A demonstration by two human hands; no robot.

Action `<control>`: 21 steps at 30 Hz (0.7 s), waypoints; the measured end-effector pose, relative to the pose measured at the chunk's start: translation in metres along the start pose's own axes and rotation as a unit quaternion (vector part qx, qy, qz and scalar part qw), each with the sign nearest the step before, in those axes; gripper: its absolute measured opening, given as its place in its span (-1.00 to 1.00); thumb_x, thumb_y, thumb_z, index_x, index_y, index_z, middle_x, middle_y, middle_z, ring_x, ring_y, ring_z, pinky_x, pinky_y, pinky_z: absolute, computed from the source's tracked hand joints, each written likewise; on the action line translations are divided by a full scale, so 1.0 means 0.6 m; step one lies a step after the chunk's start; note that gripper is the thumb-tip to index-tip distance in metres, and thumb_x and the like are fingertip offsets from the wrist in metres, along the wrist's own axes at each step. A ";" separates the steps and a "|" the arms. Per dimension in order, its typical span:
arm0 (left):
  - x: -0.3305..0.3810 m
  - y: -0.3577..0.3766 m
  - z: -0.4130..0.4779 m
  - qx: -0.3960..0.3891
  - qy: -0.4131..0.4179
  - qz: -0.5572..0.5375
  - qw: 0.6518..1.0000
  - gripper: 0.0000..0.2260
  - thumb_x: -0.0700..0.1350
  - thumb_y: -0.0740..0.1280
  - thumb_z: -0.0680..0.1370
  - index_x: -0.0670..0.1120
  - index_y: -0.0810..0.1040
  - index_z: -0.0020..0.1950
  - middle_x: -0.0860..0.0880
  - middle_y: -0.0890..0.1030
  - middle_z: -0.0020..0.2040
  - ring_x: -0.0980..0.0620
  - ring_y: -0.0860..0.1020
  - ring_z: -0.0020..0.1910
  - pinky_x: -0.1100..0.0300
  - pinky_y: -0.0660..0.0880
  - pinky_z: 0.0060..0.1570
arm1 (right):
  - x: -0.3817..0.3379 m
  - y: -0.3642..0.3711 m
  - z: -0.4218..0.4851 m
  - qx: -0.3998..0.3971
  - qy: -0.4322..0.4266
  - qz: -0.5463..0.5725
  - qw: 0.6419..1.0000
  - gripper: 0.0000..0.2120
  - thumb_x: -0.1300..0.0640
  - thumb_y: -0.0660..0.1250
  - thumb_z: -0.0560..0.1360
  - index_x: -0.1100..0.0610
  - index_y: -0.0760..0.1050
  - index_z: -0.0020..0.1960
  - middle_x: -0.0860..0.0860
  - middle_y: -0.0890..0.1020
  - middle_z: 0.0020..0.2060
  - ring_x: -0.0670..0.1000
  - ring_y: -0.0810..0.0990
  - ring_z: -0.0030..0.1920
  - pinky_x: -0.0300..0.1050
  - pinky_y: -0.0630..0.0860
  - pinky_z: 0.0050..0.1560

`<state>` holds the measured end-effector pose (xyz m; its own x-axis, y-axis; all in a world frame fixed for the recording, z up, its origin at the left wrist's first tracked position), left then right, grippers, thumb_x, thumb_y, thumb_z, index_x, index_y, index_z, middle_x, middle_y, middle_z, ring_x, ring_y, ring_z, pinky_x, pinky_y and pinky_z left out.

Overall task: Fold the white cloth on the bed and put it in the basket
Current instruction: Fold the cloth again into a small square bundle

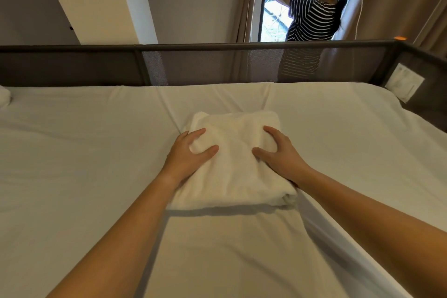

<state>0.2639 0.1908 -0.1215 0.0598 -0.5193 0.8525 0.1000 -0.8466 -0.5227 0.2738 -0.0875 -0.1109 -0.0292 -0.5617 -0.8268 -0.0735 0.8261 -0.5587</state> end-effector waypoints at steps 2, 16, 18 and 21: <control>0.000 0.002 -0.001 -0.004 0.005 -0.021 1.000 -0.33 0.28 0.56 0.42 0.26 0.47 0.50 0.15 0.35 0.52 0.12 0.39 0.43 0.16 0.34 0.36 | -0.006 0.004 -0.002 -0.004 -0.004 -0.004 1.000 -0.20 -0.13 0.50 0.53 -0.11 0.20 0.66 -0.01 0.28 0.60 0.12 0.35 0.55 0.06 0.34 0.48; 0.029 -0.002 -0.011 0.020 0.044 0.000 0.999 -0.42 -0.06 0.62 0.46 0.14 0.56 0.46 0.04 0.40 0.50 0.01 0.42 0.45 0.18 0.35 0.36 | -0.044 0.006 -0.021 0.013 -0.035 -0.105 0.994 -0.31 0.15 0.42 0.61 -0.02 0.22 0.66 0.11 0.29 0.59 0.20 0.34 0.55 0.06 0.30 0.55; 0.045 -0.010 -0.015 0.028 0.054 0.006 0.998 -0.43 -0.09 0.61 0.47 0.11 0.57 0.46 0.03 0.41 0.51 -0.01 0.42 0.45 0.19 0.34 0.34 | -0.055 -0.004 -0.031 0.030 -0.046 -0.101 0.993 -0.32 0.14 0.41 0.63 -0.02 0.22 0.66 0.09 0.27 0.61 0.18 0.33 0.56 0.05 0.28 0.56; 0.078 -0.019 -0.020 0.041 0.079 0.026 0.996 -0.44 -0.09 0.61 0.48 0.09 0.58 0.46 -0.01 0.40 0.54 -0.05 0.41 0.47 0.15 0.32 0.41 | -0.076 -0.026 -0.051 0.052 -0.058 -0.095 0.992 -0.34 0.14 0.39 0.65 -0.03 0.22 0.67 0.06 0.26 0.62 0.18 0.32 0.57 0.08 0.28 0.58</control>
<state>0.2539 0.1747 -0.0755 -0.0889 -0.5787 0.8107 0.1811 -0.8097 -0.5582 0.2460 -0.0763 -0.0626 0.0901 -0.7035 -0.7050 0.0374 0.7097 -0.7035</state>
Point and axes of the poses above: each hand's wrist, its own z-axis towards the middle knuckle, its own y-axis out of the palm, x = y × z, the point moved 5 cm from there along z, towards the middle knuckle
